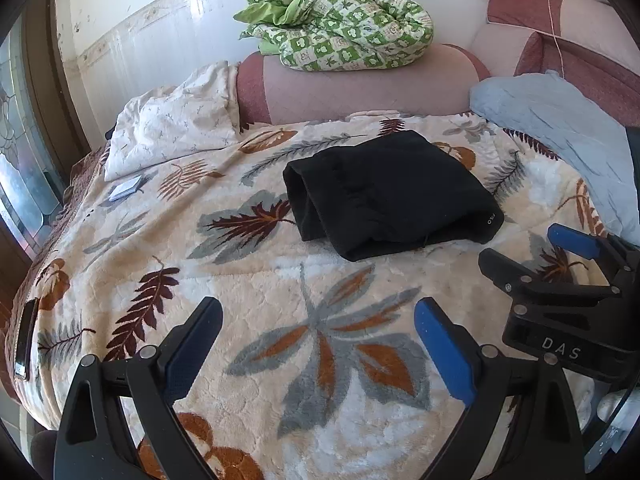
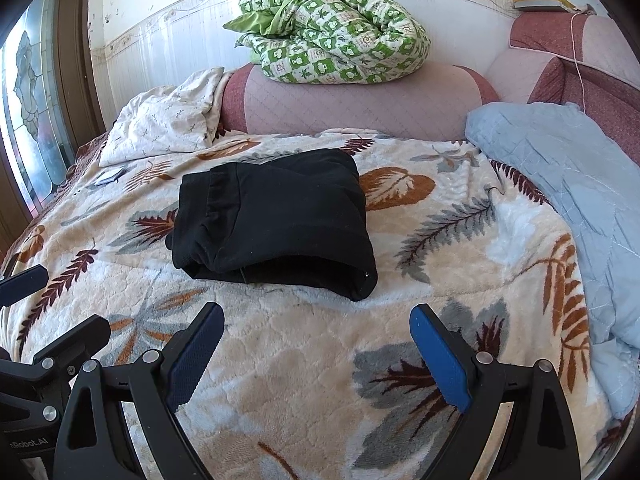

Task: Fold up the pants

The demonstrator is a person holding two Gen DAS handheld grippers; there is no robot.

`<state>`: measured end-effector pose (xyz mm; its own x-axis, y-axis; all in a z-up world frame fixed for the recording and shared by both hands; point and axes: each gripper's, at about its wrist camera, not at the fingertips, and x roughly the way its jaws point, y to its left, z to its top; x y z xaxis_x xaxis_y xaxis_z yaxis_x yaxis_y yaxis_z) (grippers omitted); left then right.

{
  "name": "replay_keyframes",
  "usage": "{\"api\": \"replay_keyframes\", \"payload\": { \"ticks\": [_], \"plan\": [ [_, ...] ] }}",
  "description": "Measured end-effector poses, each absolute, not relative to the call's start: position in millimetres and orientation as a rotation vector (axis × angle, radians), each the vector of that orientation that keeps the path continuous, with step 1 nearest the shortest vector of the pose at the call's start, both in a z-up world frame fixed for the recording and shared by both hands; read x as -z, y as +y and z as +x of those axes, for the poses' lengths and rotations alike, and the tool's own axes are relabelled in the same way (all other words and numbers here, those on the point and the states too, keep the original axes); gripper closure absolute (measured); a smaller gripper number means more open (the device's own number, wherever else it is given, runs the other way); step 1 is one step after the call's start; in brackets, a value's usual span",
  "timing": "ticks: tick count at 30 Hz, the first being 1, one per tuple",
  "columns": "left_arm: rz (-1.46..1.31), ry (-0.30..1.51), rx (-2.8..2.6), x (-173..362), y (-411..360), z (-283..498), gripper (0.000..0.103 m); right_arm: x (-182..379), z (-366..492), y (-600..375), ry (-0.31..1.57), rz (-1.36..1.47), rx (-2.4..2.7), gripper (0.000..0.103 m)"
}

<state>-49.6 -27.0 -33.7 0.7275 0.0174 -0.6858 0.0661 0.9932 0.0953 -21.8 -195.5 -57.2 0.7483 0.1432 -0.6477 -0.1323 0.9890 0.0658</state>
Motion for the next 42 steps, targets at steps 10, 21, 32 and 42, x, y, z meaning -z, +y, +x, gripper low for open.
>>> {"api": "replay_keyframes", "payload": {
  "ticks": [10,21,32,42],
  "plan": [
    [0.092,0.696,-0.015,26,-20,-47,0.007,62,-21,-189,0.716,-0.017,-0.142,0.006],
    [0.033,0.590,-0.138,-19,-3,-29,0.002,63,-17,-190,0.714,-0.008,-0.130,0.006],
    [0.064,0.696,-0.054,5,-19,-16,0.002,67,-11,-192,0.732,-0.001,-0.135,0.006],
    [0.082,0.813,-0.089,40,-16,-6,0.002,71,-5,-192,0.745,-0.014,-0.119,0.006]
  ]
}}
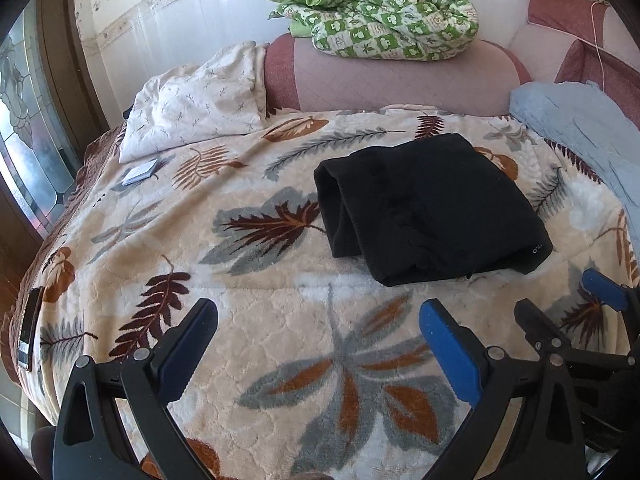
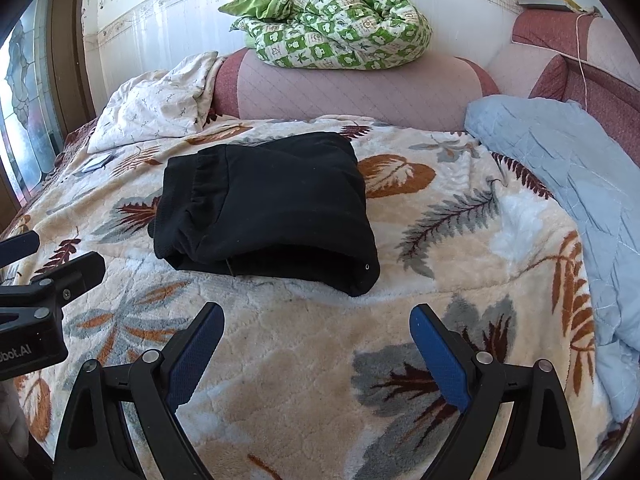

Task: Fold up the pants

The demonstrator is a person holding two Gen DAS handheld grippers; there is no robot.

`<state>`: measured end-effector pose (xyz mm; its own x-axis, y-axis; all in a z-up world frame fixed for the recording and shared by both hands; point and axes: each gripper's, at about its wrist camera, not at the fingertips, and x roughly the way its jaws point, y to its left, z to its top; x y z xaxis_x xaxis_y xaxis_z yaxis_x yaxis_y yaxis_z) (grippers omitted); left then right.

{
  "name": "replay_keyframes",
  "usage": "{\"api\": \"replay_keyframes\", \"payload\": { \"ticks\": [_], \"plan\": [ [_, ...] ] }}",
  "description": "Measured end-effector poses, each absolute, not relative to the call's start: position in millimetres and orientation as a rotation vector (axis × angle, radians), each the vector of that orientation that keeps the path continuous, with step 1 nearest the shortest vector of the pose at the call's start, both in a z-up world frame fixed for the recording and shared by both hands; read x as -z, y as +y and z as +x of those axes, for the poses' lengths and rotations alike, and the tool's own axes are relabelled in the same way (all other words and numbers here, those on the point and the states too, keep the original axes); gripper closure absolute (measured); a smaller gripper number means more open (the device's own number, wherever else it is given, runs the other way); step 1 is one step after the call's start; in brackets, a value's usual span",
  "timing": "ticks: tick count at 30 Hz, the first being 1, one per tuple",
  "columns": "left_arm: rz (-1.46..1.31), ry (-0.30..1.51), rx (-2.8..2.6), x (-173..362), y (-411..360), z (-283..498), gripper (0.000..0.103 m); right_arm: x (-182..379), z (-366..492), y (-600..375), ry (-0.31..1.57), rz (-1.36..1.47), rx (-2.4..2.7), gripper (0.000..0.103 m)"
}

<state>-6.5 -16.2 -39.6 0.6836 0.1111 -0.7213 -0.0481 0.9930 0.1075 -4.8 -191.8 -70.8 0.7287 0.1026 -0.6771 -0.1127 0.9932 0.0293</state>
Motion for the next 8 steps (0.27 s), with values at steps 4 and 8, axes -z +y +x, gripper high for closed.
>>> {"api": "replay_keyframes", "payload": {
  "ticks": [4,8],
  "plan": [
    [0.080,0.830,-0.084,43.4,-14.5,-5.6,0.002,72.2,-3.6,-191.3,0.743,-0.022,-0.110,0.006],
    [0.070,0.854,-0.067,47.8,-12.5,-2.7,0.002,74.1,-2.3,-191.4,0.749,-0.024,-0.109,0.006]
  ]
}}
